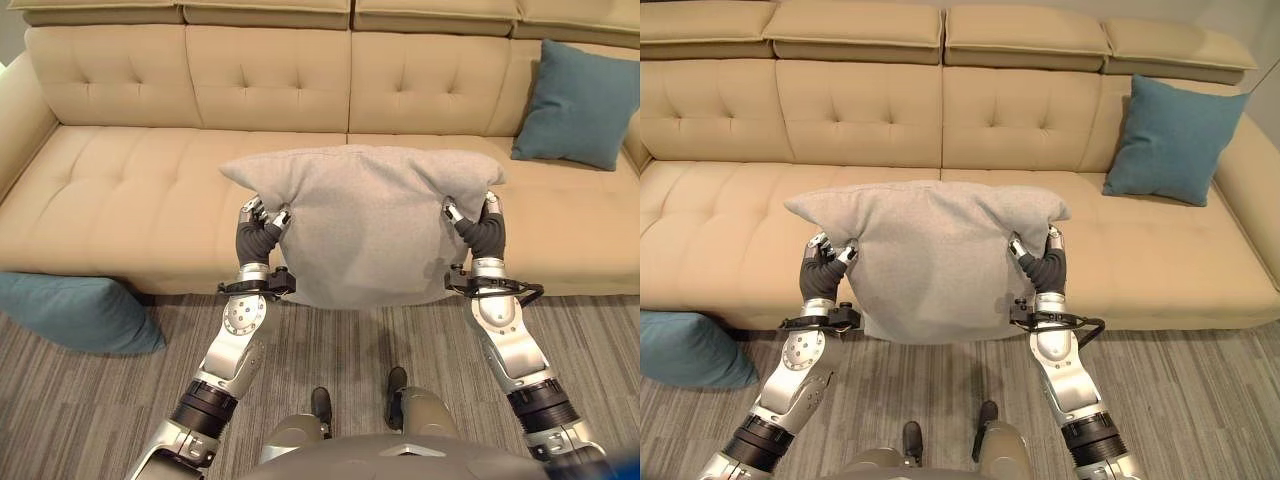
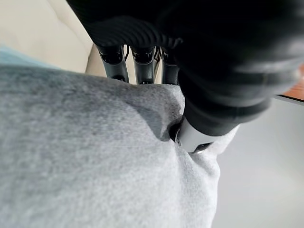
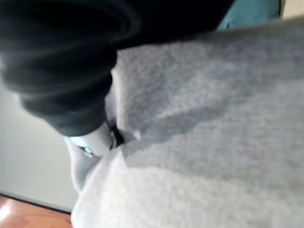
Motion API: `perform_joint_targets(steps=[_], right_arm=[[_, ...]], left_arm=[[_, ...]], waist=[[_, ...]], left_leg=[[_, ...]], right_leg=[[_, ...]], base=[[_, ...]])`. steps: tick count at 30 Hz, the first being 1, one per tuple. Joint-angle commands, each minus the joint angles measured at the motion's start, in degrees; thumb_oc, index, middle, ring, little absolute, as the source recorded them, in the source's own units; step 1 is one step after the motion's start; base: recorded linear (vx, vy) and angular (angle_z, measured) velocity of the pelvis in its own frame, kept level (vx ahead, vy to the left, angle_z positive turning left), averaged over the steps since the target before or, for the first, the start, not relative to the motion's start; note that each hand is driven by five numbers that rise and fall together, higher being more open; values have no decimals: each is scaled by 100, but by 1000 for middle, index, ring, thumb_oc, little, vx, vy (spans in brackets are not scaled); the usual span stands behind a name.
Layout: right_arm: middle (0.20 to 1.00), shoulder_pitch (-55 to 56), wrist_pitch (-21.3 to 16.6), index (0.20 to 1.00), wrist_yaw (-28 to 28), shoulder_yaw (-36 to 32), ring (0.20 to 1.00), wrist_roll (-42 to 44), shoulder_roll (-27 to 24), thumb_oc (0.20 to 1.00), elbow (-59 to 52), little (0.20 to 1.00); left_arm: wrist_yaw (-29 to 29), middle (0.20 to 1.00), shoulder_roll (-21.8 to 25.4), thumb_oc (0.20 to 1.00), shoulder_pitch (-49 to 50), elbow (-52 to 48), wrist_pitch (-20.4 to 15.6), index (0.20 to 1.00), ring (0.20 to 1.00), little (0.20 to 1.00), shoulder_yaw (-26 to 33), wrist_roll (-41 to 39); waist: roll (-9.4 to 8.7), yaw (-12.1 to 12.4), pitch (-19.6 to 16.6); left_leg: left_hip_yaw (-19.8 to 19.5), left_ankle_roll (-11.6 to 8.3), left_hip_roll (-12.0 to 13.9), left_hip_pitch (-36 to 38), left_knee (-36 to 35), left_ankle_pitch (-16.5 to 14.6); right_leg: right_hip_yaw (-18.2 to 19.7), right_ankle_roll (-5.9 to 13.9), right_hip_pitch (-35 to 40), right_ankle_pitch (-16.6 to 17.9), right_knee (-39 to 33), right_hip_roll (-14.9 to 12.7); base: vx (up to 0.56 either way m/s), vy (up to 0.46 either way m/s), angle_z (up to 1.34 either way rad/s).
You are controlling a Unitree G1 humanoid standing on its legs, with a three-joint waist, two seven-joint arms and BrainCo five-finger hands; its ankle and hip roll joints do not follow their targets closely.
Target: Pick up all the scattered cushions and arrange them neatly on the sofa.
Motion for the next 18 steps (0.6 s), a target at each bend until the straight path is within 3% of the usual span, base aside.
perform_joint_targets(steps=[1,4,7,9,13,15,17,18], right_arm=[[200,-424,-520,200,185,92,200,-268,91,200,-906,200],[200,-386,-522,200,123,-41,200,-311,11,200,-884,200],[200,-281,-548,200,113,-160,200,-231,-63,200,-906,200],[200,-232,-541,200,127,-214,200,-109,-91,200,-865,200],[200,-215,-556,200,121,-232,200,-36,-85,200,-836,200],[200,-233,-550,200,83,-239,200,0,-78,200,-757,200],[200,-258,-544,200,44,-260,200,30,-57,200,-718,200],[200,-251,-547,200,64,-259,200,-5,-30,200,-722,200]], left_arm=[[-461,200,-223,200,-537,-637,-358,200,200,200,-419,238],[-529,200,-312,200,-613,-615,-383,200,200,200,-461,183],[-599,200,-353,200,-605,-626,-394,200,200,200,-504,93],[-652,200,-375,200,-597,-596,-375,200,200,200,-507,22],[-659,200,-364,200,-617,-555,-321,200,200,200,-531,47],[-624,200,-365,200,-685,-519,-278,200,200,200,-523,60],[-626,200,-363,200,-682,-529,-266,200,200,200,-505,53],[-655,200,-359,200,-629,-546,-284,200,200,200,-493,48]], waist=[[-9,-36,-128],[-74,-85,-243],[-148,-138,-205],[-187,-133,-168],[-249,-83,-163],[-195,-27,-187],[-178,26,-153],[-107,46,-234]], left_leg=[[-785,-177,27,99,418,-675],[-840,-348,30,27,646,-773],[-879,-537,62,-381,1583,-887],[-725,-588,222,-770,1947,-842],[-701,-517,172,-1099,1731,-702],[-643,-580,245,-1289,1191,-242],[-625,-625,295,-1548,1106,-59],[-596,-573,359,-1330,818,-31]], right_leg=[[-32,105,584,-217,-168,226],[-167,11,862,-233,-506,276],[-284,-97,1149,-274,-730,262],[-367,-178,1359,-377,-877,261],[-380,-186,1486,-380,-998,271],[-381,-145,1602,-458,-1093,353],[-340,-158,1681,-559,-1070,387],[-364,-137,1711,-635,-1028,434]], base=[[176,-133,6],[173,-147,38],[103,-125,59],[62,-52,38],[78,-1,22],[134,69,-2],[145,120,-11],[285,231,-24]])
